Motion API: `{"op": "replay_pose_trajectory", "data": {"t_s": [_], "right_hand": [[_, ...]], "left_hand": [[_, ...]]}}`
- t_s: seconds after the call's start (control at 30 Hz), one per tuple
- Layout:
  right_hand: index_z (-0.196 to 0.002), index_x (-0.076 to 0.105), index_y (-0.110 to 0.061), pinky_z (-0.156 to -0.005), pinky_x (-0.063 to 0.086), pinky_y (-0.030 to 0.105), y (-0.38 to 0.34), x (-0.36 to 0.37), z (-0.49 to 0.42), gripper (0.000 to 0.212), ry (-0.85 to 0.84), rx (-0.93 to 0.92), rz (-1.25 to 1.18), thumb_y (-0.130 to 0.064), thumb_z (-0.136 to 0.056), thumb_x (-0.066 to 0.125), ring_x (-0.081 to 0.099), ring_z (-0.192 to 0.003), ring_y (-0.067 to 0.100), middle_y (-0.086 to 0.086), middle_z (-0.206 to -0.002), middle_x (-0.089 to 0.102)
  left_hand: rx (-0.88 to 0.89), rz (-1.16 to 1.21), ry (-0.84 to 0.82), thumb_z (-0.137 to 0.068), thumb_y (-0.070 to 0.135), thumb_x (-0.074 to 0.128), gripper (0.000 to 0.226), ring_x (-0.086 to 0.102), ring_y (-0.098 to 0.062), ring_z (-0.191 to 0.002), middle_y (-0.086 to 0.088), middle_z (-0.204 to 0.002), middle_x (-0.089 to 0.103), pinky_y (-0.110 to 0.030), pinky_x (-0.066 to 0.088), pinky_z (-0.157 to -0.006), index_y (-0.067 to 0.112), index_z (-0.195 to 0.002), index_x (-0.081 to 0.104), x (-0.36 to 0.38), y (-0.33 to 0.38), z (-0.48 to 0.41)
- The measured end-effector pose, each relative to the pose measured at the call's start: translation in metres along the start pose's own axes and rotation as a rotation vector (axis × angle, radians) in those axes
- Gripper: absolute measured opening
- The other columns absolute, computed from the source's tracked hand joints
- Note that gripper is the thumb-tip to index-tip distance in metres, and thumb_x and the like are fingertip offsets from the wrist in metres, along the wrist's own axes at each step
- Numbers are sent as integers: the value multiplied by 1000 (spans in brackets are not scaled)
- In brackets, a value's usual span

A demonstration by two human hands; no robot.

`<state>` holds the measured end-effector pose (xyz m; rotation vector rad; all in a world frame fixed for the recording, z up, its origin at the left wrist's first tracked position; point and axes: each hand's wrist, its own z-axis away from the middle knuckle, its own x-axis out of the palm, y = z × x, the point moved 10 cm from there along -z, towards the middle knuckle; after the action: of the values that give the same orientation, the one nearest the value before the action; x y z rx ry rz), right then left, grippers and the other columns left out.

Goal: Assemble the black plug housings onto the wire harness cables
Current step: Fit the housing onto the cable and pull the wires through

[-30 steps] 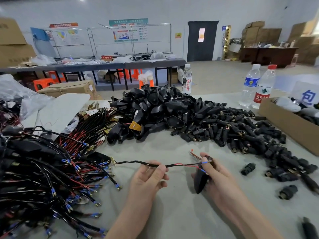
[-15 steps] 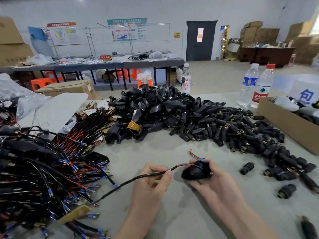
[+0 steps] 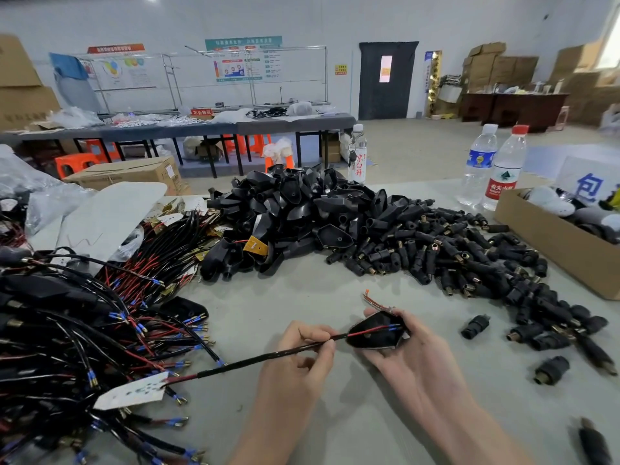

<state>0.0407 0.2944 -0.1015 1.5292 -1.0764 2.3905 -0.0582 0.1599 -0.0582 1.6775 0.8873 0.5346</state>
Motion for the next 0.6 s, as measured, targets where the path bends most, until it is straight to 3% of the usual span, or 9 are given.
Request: {"op": "replay_pose_trajectory", "data": {"t_s": [0.17, 0.23, 0.33, 0.43, 0.53, 0.6], "right_hand": [[-108, 61, -10, -87, 54, 62, 9, 12, 9, 24, -61, 7, 56, -21, -87, 60, 64, -111, 48, 33, -121, 61], [-112, 62, -8, -86, 56, 58, 12, 16, 13, 29, -84, 17, 60, -19, -86, 61, 65, -108, 47, 36, -127, 58], [-116, 65, -6, -87, 57, 54, 21, 21, 16, 34, -119, 48, 70, -25, -87, 61, 66, -110, 42, 35, -125, 59], [-107, 70, -1, -80, 59, 51, 38, 26, 19, 44, -141, 134, 56, -38, -86, 57, 67, -109, 41, 30, -115, 65], [-106, 75, -2, -83, 59, 44, 50, 34, 22, 45, -195, 156, 151, -37, -89, 52, 65, -115, 35, 24, -121, 67], [-111, 73, -3, -85, 59, 40, 48, 36, 22, 41, -216, 112, 229, -31, -90, 52, 66, -115, 32, 20, -123, 68]], "left_hand": [[-38, 88, -1, -81, 13, 75, 19, 70, -12, -83, 4, -97, 76, -20, 53, -69, 30, -80, 66, -2, 0, -3], [-40, 84, 8, -85, 5, 74, 25, 71, -12, -85, 4, -96, 76, -19, 53, -70, 28, -80, 67, -4, -2, -5], [-23, 44, 12, -80, 18, 76, 15, 70, -13, -88, 12, -103, 73, -16, 52, -73, 32, -79, 69, -5, -2, -5], [-7, -58, 4, -80, 22, 79, 16, 64, -9, -108, 22, -116, 62, -25, 51, -87, 35, -80, 71, -6, -5, -6], [15, -45, -62, -78, 25, 74, 9, 59, -8, -118, 12, -117, 67, -35, 48, -98, 32, -82, 71, 1, 0, -6], [10, -21, -89, -77, 26, 72, 8, 62, -10, -113, 11, -112, 70, -31, 48, -96, 32, -83, 70, 4, 2, -5]]}}
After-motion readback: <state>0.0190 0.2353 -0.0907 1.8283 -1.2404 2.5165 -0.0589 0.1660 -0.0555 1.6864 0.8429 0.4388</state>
